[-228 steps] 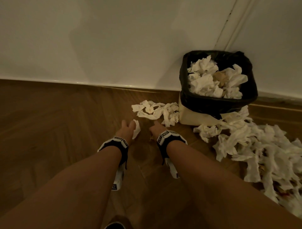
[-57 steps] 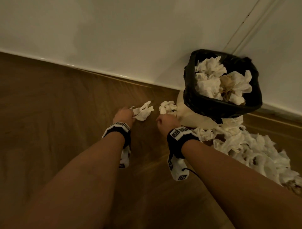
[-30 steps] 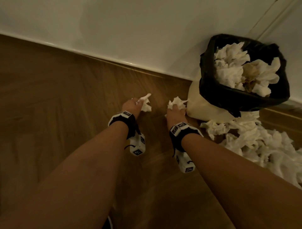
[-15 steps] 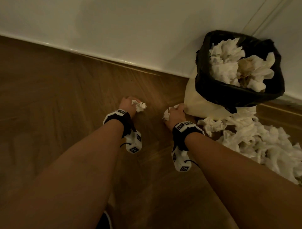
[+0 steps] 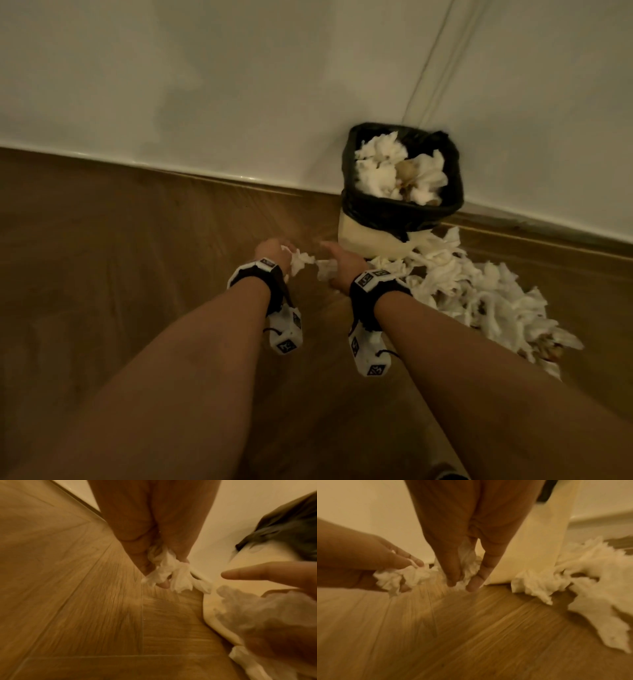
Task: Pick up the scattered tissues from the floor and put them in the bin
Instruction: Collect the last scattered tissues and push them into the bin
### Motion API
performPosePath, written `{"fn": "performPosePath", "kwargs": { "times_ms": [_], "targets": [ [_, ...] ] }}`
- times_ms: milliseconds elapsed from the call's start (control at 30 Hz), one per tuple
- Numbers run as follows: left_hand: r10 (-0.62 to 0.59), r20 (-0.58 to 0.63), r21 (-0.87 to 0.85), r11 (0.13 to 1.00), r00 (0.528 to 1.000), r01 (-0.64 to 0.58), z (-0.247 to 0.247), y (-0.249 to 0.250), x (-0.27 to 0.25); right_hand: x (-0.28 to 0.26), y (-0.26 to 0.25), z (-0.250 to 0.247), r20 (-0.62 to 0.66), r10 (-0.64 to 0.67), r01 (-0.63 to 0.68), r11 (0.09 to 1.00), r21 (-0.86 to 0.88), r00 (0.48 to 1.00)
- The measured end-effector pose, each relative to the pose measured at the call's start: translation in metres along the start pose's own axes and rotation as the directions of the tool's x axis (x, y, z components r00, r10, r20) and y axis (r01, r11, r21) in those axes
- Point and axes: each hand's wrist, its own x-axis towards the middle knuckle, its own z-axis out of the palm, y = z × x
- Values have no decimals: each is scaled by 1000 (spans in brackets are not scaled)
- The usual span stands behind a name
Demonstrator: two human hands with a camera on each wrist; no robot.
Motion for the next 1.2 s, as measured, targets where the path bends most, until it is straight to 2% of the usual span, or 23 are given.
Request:
{"fn": "performPosePath", "kwargs": {
  "times_ms": [133,200,300,433,533,633,700,833,900,1067,1200],
  "targets": [
    [83,-43,41,996,996,-82,-17,19,-38,-43,-10,-38,-44,-23,16,987,-163,999],
    [112,-85,64,992,990,-107,-30,30,-60,-65,-15,-56,-87,-21,6,986,-165,996],
    [127,-63,122,985,990,-119,-50,54,-84,-99,-21,-83,-146,-19,-4,988,-152,989],
    [106,-112,131,987,988,-91,-76,94,-114,-139,-26,-120,-225,17,-24,999,-26,974],
    [132,-104,149,982,986,-116,-91,118,-128,-163,-27,-145,-312,7,-41,994,-101,950],
    [228,-120,228,953,966,-197,-102,144,-144,-183,-24,-165,-418,-15,-39,992,-120,908],
    [319,-112,280,919,941,-278,-106,164,-156,-192,-19,-178,-439,-6,-54,991,-124,898],
    [552,-37,252,812,833,-527,-114,200,-171,-200,-11,-204,-487,10,-50,996,-69,873],
    [594,-85,177,799,800,-575,-114,209,-168,-197,-7,-215,-529,36,-54,998,-18,848],
    [570,-186,92,821,801,-563,-106,222,-139,-167,8,-234,-636,153,11,969,247,757],
    [535,-229,73,843,813,-534,-92,227,-99,-128,18,-244,-629,199,39,938,343,751]
  ]
}}
